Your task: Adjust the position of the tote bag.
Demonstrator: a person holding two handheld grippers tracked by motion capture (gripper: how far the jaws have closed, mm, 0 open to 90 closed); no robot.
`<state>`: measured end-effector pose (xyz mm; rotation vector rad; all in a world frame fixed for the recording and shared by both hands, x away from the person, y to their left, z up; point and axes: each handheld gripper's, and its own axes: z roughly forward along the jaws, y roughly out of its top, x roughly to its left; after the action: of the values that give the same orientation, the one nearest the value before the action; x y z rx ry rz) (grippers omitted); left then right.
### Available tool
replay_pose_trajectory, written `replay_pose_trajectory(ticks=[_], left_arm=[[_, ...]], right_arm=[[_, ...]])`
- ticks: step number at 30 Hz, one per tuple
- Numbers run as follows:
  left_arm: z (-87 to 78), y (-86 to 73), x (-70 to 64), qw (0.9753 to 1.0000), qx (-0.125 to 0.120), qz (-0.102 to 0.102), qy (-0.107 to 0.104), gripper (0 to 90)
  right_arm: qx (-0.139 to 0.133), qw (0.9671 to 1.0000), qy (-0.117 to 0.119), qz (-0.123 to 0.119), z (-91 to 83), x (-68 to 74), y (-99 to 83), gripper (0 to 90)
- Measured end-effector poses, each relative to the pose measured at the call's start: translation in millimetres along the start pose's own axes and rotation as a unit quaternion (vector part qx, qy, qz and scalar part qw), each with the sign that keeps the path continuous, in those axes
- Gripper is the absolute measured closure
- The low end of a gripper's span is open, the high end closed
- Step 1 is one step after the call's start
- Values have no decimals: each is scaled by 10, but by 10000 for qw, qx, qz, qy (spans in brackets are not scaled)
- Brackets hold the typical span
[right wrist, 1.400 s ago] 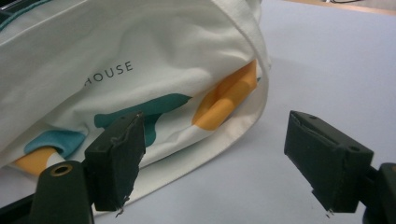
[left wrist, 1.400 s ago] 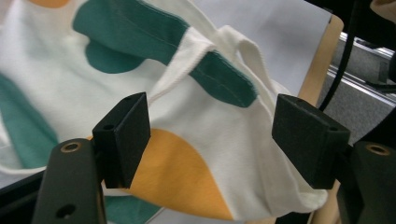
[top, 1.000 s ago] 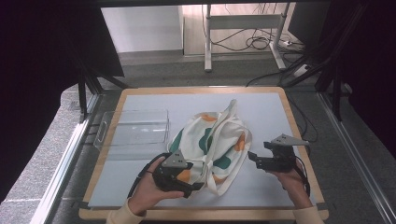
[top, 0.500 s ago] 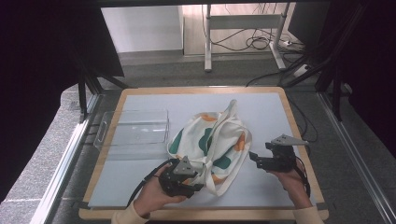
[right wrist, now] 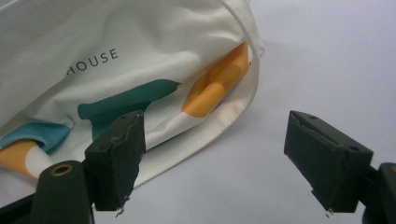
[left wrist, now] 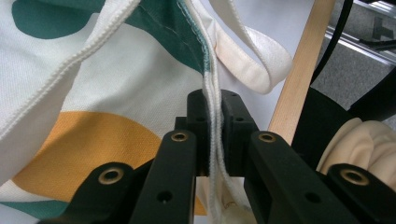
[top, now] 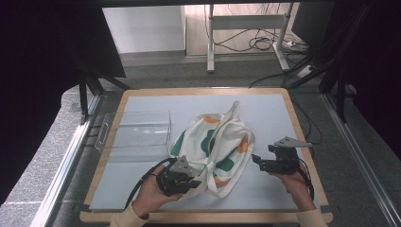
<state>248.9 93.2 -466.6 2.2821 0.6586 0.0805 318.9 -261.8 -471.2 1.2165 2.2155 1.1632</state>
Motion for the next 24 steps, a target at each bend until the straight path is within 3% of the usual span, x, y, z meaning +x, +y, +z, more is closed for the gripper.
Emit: replay_pose_trajectory(ticks=[14, 24], left_arm=[[-39, -57, 69, 9999, -112, -95, -65, 845], [-31, -82, 72, 9999, -104, -58, -90, 844]], right_arm=[[-72, 10000, 8, -2, -17, 11, 55, 229], [-155, 9999, 10, -4, 5, -41, 370, 242]])
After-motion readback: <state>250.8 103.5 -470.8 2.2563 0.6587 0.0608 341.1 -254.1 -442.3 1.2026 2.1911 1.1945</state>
